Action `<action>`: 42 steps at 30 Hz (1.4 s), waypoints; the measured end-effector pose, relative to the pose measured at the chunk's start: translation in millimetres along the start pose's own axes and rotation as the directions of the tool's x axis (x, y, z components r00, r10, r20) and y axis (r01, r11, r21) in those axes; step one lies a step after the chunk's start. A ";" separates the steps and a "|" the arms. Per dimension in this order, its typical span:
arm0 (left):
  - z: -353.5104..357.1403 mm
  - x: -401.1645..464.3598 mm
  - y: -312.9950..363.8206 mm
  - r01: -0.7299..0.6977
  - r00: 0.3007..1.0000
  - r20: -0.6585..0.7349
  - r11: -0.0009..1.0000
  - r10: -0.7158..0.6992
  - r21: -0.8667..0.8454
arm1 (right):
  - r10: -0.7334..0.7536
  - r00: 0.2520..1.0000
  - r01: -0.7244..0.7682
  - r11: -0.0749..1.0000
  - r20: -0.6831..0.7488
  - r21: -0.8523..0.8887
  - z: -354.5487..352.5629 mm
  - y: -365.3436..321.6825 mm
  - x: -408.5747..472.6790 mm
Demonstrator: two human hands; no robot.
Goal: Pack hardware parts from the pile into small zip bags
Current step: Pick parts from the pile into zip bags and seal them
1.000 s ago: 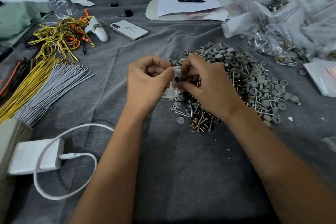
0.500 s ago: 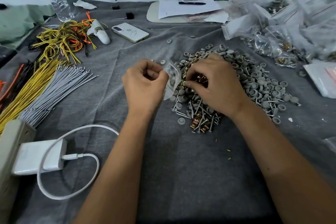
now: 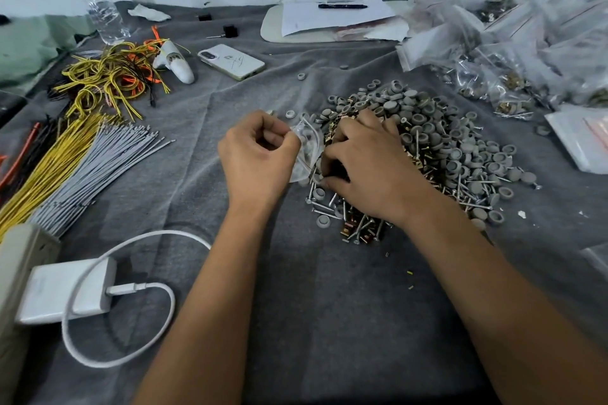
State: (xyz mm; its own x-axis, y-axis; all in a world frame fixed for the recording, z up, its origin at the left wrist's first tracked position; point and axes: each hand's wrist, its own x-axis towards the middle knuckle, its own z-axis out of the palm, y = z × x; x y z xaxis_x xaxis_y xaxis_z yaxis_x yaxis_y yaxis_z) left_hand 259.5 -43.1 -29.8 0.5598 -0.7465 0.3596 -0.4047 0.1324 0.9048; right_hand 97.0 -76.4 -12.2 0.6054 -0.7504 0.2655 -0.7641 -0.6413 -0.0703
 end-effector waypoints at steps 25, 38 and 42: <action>2.6 0.8 -4.9 -0.070 0.991 0.110 0.997 0.074 -0.039 | 0.050 0.914 0.099 0.934 -0.402 0.342 2.8 6.9 5.1; 2.2 1.8 -5.9 -0.068 0.994 0.078 0.996 0.073 -0.063 | 0.101 0.922 0.024 0.948 -0.375 0.316 1.3 19.8 5.5; 0.7 2.3 -4.1 -0.060 0.998 0.033 0.998 0.061 -0.009 | 0.006 0.992 0.022 0.978 -0.130 0.209 -3.1 23.5 2.3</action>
State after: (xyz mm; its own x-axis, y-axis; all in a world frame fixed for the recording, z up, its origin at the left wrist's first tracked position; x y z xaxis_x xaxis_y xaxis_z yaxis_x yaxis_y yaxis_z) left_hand 261.9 -45.8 -32.7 0.5101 -0.7582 0.4061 -0.4312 0.1831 0.8835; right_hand 79.8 -92.8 -10.2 0.5668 -0.7270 0.3876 -0.6875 -0.6766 -0.2636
